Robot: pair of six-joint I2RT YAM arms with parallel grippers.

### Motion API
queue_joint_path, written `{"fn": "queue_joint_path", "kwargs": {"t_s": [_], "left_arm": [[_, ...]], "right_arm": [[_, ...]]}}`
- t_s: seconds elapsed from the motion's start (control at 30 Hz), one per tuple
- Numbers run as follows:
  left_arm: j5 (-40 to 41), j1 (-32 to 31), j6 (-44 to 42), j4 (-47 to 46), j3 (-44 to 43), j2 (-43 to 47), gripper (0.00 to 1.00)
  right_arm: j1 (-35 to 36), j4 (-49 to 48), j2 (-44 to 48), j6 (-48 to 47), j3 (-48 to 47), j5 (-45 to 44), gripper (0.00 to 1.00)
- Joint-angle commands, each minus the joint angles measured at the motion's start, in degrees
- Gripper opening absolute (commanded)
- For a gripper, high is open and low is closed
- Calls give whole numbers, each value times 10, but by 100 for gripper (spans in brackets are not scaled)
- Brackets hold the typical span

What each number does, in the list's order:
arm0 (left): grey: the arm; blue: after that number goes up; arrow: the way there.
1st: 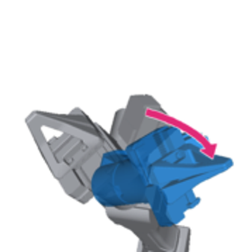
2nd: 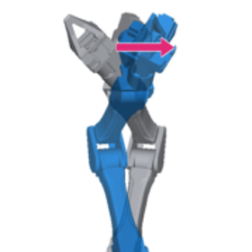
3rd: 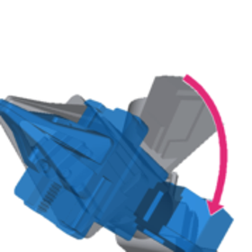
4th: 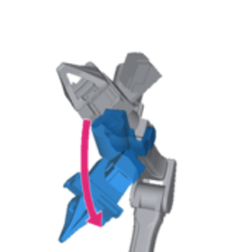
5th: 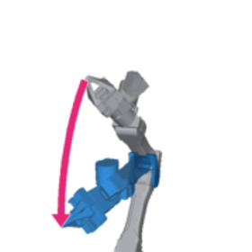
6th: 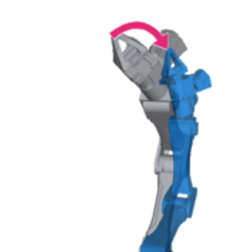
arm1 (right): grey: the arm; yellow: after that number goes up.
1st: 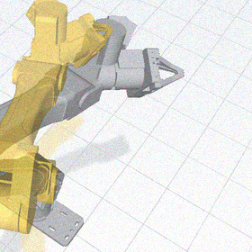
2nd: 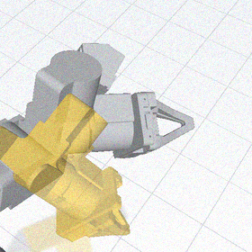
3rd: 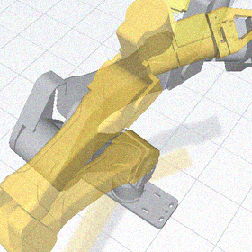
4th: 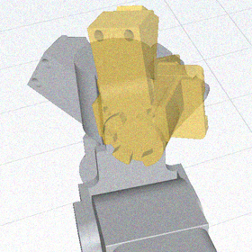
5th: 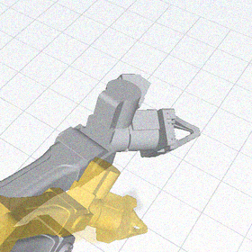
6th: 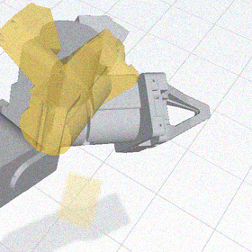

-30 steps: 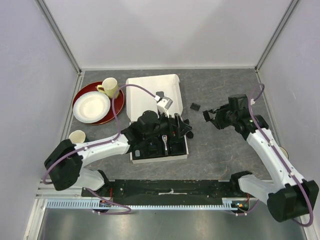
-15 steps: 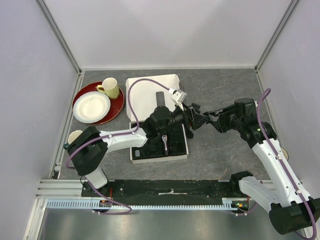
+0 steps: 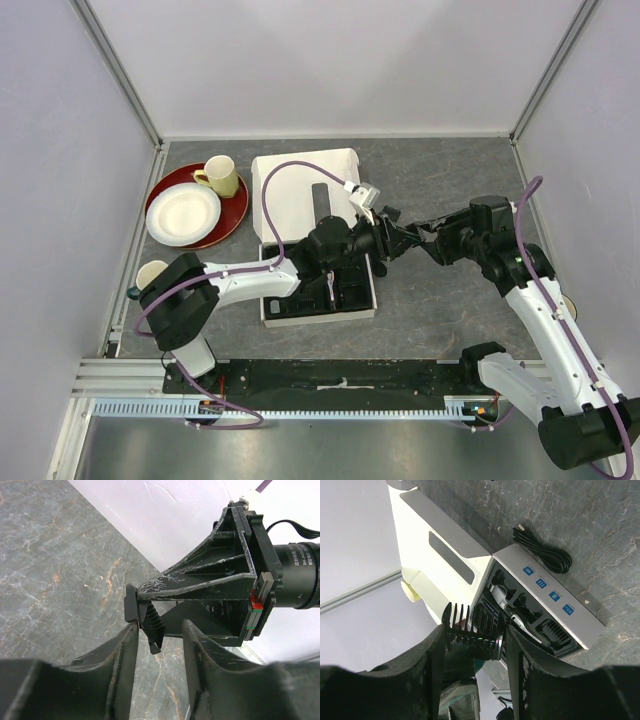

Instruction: Sort the hair-cutting tools

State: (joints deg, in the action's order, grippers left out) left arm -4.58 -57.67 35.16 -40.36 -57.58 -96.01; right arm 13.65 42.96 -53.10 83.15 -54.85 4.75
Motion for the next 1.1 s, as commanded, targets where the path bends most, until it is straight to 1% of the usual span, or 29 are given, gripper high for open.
{"fn": "queue_joint_path", "kwargs": {"t_s": [0.0,0.07,0.1,0.13,0.17,0.2,0.23,0.27,0.3,0.33,0.4,0.43,0.47,0.53,0.6,0.73,0.77,0.83,0.87,0.9,0.93,0.97,1.0,1.07], "left_arm": [[30,-3,25,1,-22,-5,35],[36,-3,27,7,-27,-6,28],[37,-3,27,14,-30,-8,23],[35,-3,27,16,-36,-8,19],[35,-3,27,19,-39,-10,9],[35,-3,28,21,-41,-14,3],[36,-3,29,29,-46,-15,2],[37,-3,30,35,-50,-16,2],[38,-3,32,41,-55,-15,2],[38,-3,33,56,-58,-13,2],[41,-2,30,74,-64,-4,2],[41,0,30,99,-65,1,2],[39,4,31,113,-67,7,2],[31,11,33,143,-68,22,2],[17,22,36,199,-63,36,2],[-3,48,33,293,-33,99,2],[-7,62,33,329,-27,113,2],[-30,79,33,366,-7,135,2],[-44,98,32,381,-1,156,2],[-60,108,31,418,9,163,2],[-96,119,29,432,13,169,2],[-117,138,26,445,16,176,2],[-133,146,25,466,19,180,2],[-161,159,25,479,24,184,2]], "right_arm": [[-1,-2,2,2,-23,3,45],[-2,-4,5,3,-23,0,45],[-1,-3,7,3,-23,0,45],[-1,-5,8,2,-25,0,46],[-2,-4,8,1,-26,1,46],[-1,-4,8,-2,-27,1,46],[-2,-6,8,-5,-28,1,45],[-1,-6,7,-9,-28,-2,47],[-1,-6,6,-21,-28,-4,51],[-1,-5,6,-30,-28,-8,63],[-2,-2,6,-47,-29,-29,75],[-2,2,6,-61,-29,-40,92],[-2,4,11,-68,-30,-61,98],[-2,5,14,-84,-28,-84,98],[-2,7,25,-93,-25,-115,98],[-2,15,46,-125,-12,-133,98],[-3,16,54,-143,-11,-135,98],[-2,20,60,-170,-1,-128,98],[-4,20,63,-203,3,-123,98],[-2,25,65,-220,11,-116,98],[-3,29,65,-232,16,-104,98],[-2,34,67,-257,21,-97,98],[-2,39,67,-267,36,-89,98],[-2,42,71,-287,54,-60,98]]}}
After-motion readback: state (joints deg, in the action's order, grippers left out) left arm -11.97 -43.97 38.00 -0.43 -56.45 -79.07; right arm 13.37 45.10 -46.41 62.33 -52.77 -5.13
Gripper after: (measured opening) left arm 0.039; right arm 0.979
